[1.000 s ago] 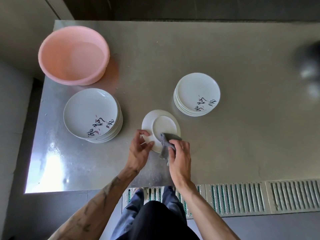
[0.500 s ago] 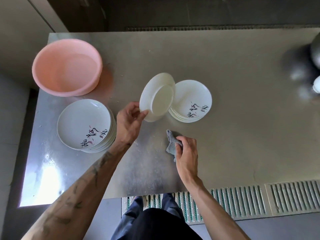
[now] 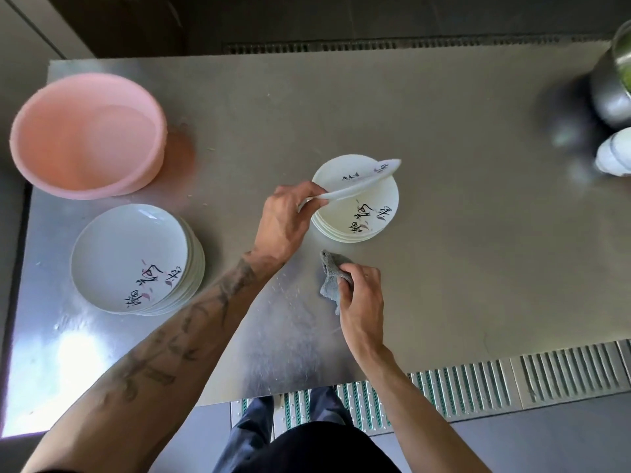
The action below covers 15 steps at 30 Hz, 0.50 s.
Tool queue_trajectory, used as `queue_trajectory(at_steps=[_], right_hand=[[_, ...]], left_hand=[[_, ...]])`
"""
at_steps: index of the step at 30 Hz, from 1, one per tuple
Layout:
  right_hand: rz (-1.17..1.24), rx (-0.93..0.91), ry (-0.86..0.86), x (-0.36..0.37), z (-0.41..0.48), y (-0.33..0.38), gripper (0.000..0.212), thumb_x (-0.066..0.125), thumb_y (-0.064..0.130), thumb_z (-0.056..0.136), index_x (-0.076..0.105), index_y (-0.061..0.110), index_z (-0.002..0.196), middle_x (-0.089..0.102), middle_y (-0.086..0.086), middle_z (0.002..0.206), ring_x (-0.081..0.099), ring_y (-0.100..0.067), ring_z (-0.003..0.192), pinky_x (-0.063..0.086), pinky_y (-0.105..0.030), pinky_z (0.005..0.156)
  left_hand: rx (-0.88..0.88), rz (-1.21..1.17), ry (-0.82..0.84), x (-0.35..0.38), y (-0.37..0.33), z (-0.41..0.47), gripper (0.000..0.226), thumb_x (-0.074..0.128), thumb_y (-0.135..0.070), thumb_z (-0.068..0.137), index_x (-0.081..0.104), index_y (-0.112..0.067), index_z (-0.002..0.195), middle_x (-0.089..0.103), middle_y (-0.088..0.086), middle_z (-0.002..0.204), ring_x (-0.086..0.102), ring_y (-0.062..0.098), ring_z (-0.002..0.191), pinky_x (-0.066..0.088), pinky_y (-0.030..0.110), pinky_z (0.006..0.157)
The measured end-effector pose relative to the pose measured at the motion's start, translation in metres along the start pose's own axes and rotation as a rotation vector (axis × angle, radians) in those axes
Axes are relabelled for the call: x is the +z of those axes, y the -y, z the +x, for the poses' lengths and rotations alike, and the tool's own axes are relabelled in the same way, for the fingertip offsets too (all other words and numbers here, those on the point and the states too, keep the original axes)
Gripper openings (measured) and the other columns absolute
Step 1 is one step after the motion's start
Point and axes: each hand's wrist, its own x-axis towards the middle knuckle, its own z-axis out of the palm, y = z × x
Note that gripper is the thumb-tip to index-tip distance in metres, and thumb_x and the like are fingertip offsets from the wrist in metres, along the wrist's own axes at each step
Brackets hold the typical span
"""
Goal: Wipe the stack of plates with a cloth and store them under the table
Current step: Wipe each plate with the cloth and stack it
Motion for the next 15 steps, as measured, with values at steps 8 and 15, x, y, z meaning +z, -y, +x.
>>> queue_trajectory(at_steps=[8, 15], right_hand=[[0.004, 0.004, -0.017, 0.000, 0.006, -0.006, 0.027, 0.062, 0.001, 0.097, 0.066, 0.015, 0.120, 0.053, -0.002, 0.115, 0.046, 0.007, 0.100, 0.035, -0.005, 0.094], [-0.011, -0.002, -0.013, 0.002, 0.005, -0.012, 0.025, 0.061, 0.003, 0.097, 0.066, 0.015, 0.119, 0.054, -0.003, 0.115, 0.044, 0.008, 0.100, 0.035, -0.003, 0.094]], left_hand=[[0.126, 0.004, 0.090, 0.032, 0.030, -0.008, 0.011, 0.070, -0.013, 0.096, 0.076, -0.006, 0.102, 0.077, 0.003, 0.110, 0.058, 0.009, 0.112, 0.043, 0.041, 0.106], [0.124, -0.046, 0.211, 0.045, 0.054, -0.006, 0.011, 0.074, -0.010, 0.093, 0.072, -0.002, 0.100, 0.075, 0.006, 0.116, 0.062, 0.019, 0.126, 0.026, 0.040, 0.125]])
